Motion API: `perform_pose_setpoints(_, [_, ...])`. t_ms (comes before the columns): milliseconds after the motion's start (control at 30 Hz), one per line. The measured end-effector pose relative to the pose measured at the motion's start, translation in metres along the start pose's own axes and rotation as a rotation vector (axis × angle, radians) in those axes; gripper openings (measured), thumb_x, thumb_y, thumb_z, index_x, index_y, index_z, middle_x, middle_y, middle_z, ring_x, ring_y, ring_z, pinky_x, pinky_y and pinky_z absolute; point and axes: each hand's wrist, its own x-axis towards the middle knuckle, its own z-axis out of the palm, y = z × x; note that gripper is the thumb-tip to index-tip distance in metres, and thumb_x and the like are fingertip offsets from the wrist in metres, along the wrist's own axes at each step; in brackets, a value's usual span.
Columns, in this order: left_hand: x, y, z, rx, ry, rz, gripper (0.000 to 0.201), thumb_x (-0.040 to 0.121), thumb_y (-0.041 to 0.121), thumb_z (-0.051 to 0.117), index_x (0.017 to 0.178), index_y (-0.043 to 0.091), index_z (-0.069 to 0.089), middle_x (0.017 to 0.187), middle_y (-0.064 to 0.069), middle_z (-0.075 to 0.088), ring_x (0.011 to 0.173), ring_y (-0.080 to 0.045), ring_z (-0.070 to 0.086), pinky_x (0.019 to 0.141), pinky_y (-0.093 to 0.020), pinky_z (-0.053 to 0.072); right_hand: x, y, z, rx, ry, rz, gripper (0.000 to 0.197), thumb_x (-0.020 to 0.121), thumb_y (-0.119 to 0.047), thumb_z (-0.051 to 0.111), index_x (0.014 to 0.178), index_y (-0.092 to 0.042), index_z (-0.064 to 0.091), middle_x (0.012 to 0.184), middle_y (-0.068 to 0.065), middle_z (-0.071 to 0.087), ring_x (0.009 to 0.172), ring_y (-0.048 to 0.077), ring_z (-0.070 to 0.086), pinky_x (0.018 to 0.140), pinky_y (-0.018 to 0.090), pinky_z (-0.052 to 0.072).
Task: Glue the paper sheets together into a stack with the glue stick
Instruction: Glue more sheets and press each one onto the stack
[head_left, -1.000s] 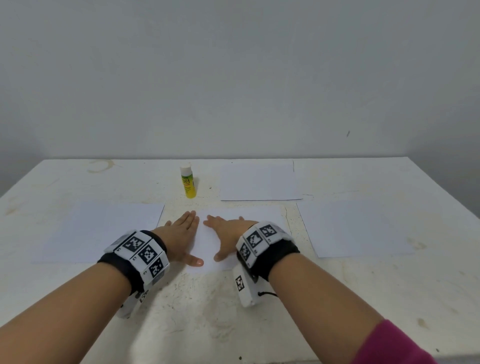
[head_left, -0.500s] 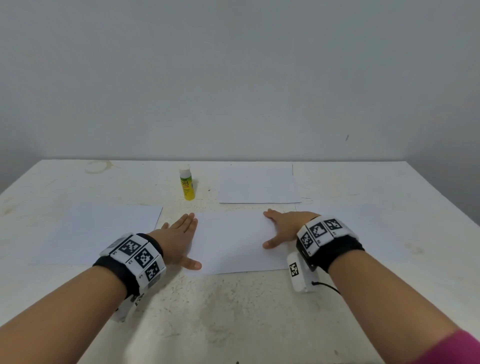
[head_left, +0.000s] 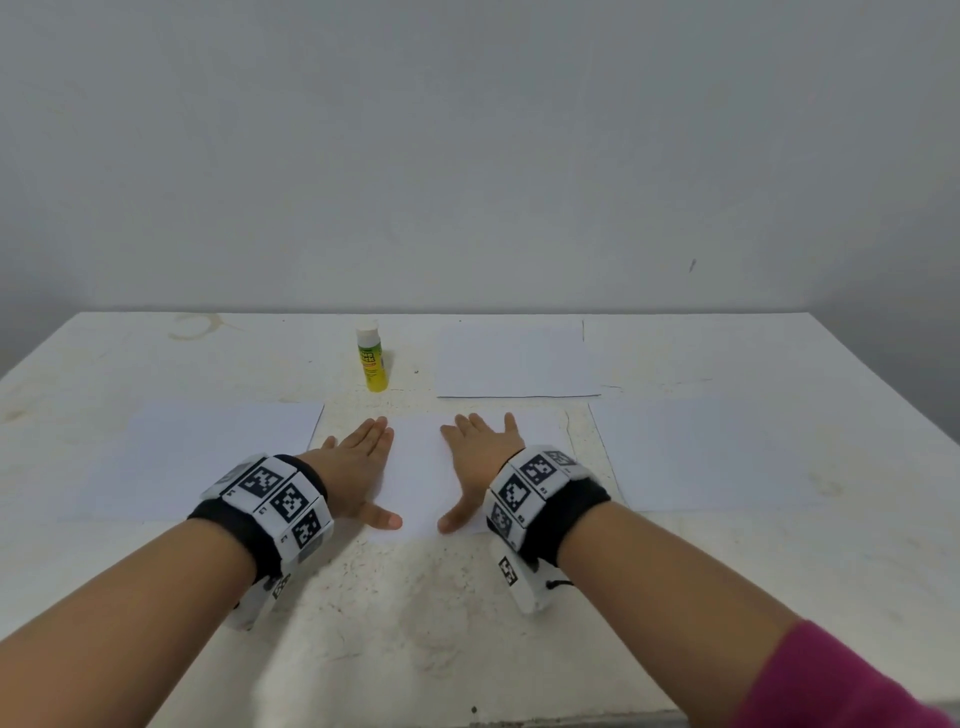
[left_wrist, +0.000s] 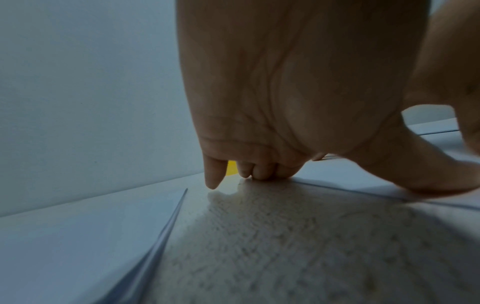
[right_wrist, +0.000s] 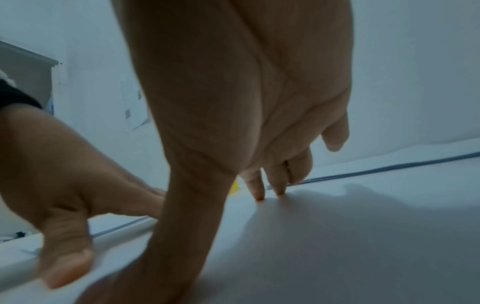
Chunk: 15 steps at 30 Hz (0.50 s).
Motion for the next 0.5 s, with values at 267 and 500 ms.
perform_pose_setpoints(267, [-0.003,0.002,-0.001,0.006,-0.006,-0.001,0.116,0.083,0.069,0.046,0.146,-0.001,-0.022,0.155,-0.013,-0.028,0.146,-0.023,-0.019,0.118,-0.047,0.007,-0.017,0.069,0.010,-0.005,-0.086,0.111,0.138,0.064,-0.066,0.074,0.150,-0.008,-0.016,0.160,0.006,-0.013,0.148,0.022,-0.008,0.114,0.056,-0.004])
perform_pose_setpoints(500, [-0.004,0.002,-0.002,-0.003,-0.011,-0.004,0.116,0.084,0.069,0.046,0.146,-0.001,-0.022,0.155,-0.014,-0.029,0.146,-0.023,-0.019,0.119,-0.048,0.008,-0.024,0.102,0.019,0.080,-0.103,0.203,0.146,0.057,-0.065,0.079,0.149,-0.009,-0.022,0.159,0.003,-0.019,0.147,0.020,-0.013,0.114,0.058,-0.005])
